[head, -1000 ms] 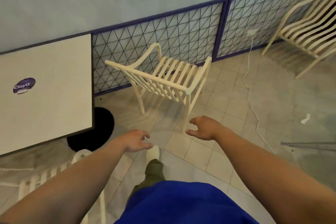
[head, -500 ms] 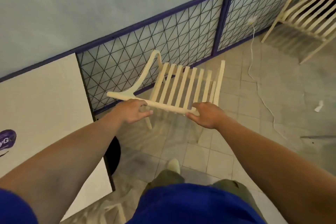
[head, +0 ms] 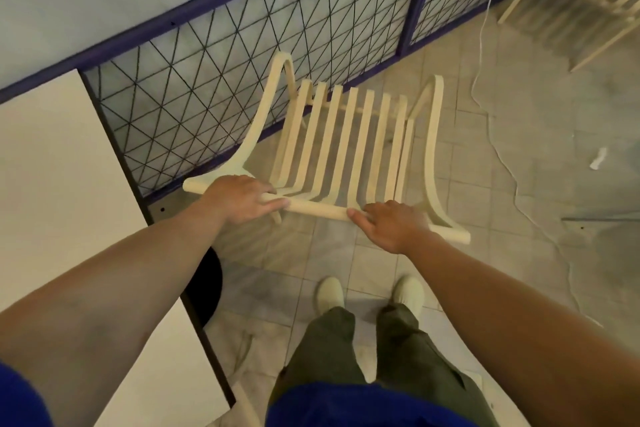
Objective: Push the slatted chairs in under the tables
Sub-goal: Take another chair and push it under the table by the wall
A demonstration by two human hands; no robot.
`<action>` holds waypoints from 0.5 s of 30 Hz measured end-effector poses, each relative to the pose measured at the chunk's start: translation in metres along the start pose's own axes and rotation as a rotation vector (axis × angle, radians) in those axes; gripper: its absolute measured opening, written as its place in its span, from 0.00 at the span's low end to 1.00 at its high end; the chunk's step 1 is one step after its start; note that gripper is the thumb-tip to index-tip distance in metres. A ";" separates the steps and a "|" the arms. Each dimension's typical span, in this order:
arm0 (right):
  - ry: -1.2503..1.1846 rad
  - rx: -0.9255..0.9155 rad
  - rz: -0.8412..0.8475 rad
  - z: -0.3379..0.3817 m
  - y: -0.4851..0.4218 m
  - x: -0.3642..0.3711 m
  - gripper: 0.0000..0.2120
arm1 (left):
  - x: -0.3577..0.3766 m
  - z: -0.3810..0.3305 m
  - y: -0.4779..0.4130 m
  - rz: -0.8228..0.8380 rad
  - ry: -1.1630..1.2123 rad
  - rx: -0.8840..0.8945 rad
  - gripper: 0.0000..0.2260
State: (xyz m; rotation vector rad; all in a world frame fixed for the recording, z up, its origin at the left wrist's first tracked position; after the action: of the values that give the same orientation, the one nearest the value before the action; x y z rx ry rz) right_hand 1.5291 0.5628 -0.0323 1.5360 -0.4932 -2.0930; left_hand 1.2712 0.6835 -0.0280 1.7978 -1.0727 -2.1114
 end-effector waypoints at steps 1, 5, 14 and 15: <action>-0.009 0.008 0.005 -0.001 -0.003 0.001 0.30 | -0.001 0.000 -0.003 0.012 0.008 -0.005 0.37; -0.036 -0.017 -0.007 -0.004 -0.013 0.003 0.33 | -0.001 0.001 -0.010 0.004 0.011 -0.007 0.54; 0.034 -0.103 -0.104 -0.004 -0.014 0.002 0.34 | 0.009 0.000 -0.015 -0.125 -0.008 0.002 0.51; 0.035 -0.107 -0.106 -0.005 -0.014 0.002 0.34 | 0.009 0.000 -0.015 -0.134 0.006 0.000 0.51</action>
State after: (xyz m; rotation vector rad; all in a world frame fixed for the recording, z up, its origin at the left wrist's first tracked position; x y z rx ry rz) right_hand 1.5311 0.5728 -0.0427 1.5654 -0.2878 -2.1309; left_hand 1.2738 0.6890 -0.0443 1.9248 -0.9764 -2.1780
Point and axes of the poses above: each hand's wrist, its own y-axis away from the middle knuckle, its own x-axis out of the palm, z = x × y, the point moved 5 cm from there along -y, towards the middle knuckle, and after that the axes turned 9 degrees about -x, right-handed, at the moved point
